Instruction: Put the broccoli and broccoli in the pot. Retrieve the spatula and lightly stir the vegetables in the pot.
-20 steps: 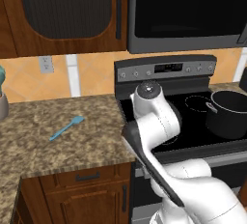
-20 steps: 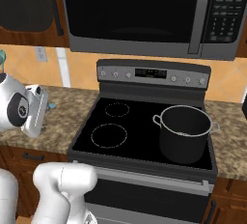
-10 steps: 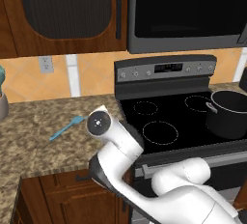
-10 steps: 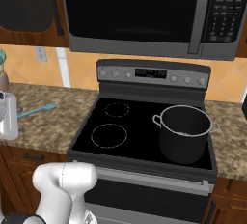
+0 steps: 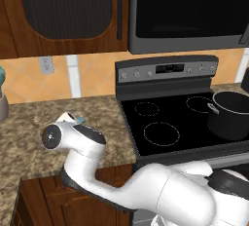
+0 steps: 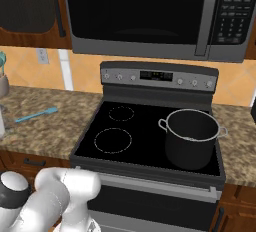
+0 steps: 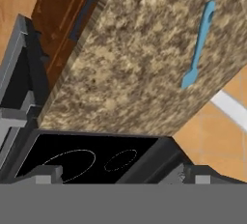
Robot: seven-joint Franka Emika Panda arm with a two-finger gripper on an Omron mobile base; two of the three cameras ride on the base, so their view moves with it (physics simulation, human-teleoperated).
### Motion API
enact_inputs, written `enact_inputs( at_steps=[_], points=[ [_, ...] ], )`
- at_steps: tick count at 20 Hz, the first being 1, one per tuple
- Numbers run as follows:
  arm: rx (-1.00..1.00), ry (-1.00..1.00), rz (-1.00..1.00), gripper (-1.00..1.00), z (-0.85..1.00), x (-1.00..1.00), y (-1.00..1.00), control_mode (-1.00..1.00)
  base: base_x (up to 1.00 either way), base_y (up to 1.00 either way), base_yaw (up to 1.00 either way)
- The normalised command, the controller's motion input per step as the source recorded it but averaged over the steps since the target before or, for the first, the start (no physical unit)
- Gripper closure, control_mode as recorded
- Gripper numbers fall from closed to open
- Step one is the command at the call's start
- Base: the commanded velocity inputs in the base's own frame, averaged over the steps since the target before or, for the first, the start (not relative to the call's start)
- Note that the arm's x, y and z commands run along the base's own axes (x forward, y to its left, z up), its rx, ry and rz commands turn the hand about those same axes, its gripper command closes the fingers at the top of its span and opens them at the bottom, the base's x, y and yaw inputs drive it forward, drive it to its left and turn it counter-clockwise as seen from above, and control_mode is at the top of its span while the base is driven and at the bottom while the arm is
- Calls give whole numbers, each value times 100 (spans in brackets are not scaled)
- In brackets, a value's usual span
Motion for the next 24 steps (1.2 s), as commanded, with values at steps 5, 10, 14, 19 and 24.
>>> enact_inputs(
  at_steps=[5,10,14,19,24],
  points=[
    [-21,3,1,-100,-13,51,72,-100,0,0,0],
    [-15,6,0,-100,-44,32,48,-100,0,0,0],
    [-10,2,0,-100,-32,34,27,-100,0,0,0],
    [-6,0,0,-100,-25,32,17,-100,0,0,0],
    [-5,0,0,-100,-45,3,6,-100,0,0,0]
  ],
)
